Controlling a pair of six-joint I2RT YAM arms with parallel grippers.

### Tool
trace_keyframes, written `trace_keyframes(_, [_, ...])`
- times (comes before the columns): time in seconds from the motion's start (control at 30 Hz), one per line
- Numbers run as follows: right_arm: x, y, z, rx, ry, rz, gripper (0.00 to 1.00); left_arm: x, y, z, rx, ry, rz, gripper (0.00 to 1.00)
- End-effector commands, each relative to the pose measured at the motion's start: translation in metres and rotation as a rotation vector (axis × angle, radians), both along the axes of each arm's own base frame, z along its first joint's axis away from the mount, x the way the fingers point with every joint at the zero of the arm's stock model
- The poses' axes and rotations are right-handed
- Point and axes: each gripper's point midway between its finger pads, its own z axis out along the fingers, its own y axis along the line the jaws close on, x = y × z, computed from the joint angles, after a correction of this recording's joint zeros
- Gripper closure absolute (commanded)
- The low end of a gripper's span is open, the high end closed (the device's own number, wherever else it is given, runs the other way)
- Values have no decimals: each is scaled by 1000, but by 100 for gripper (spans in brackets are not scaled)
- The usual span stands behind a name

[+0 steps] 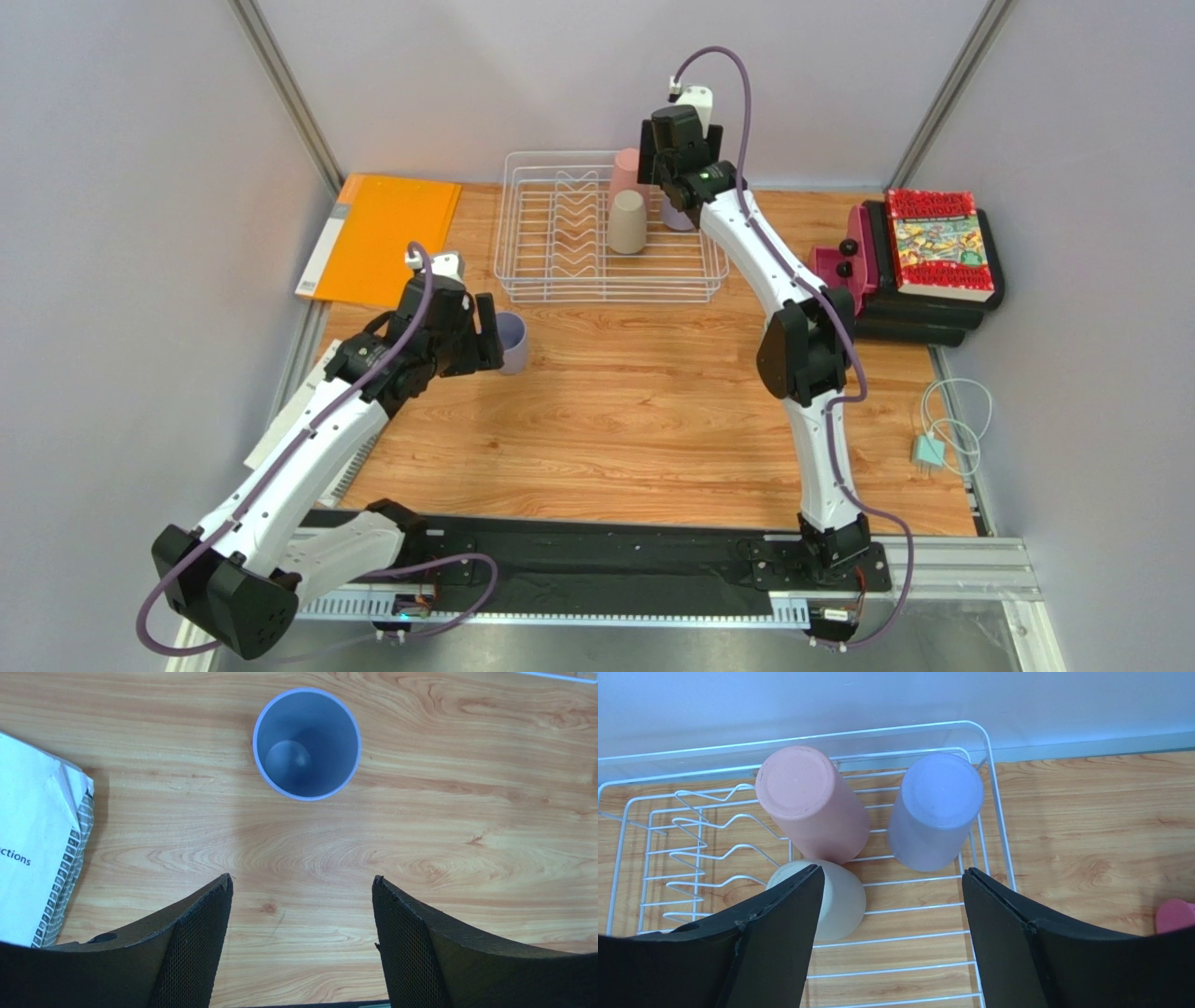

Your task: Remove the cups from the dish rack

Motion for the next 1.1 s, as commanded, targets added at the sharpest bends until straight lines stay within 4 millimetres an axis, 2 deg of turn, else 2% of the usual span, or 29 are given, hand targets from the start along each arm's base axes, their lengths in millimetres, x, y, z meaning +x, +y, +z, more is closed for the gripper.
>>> trace_keyframes(0.0, [27, -7, 10, 31, -74, -3, 22, 0, -5, 3, -26, -22, -13, 21])
trace_keyframes(0.3, [51, -27, -16, 28, -85, -37, 20, 3, -15, -5, -10, -15, -43, 21])
trace_keyframes(0.5, [64, -32, -27, 32, -99, -35, 20, 3, -24, -15, -8, 0, -65, 21])
trace_keyframes(0.53, [66, -32, -24, 37, -110, -34, 20, 3, -26, -15, -12, 2, -64, 21])
trace_keyframes(0.57, [69, -32, -32, 32, -101, -35, 20, 3, -27, -17, -11, 6, -67, 21])
trace_keyframes(1.07, [90, -48, -49, 56, -113, -32, 21, 8, -48, -21, -2, 12, -112, 22])
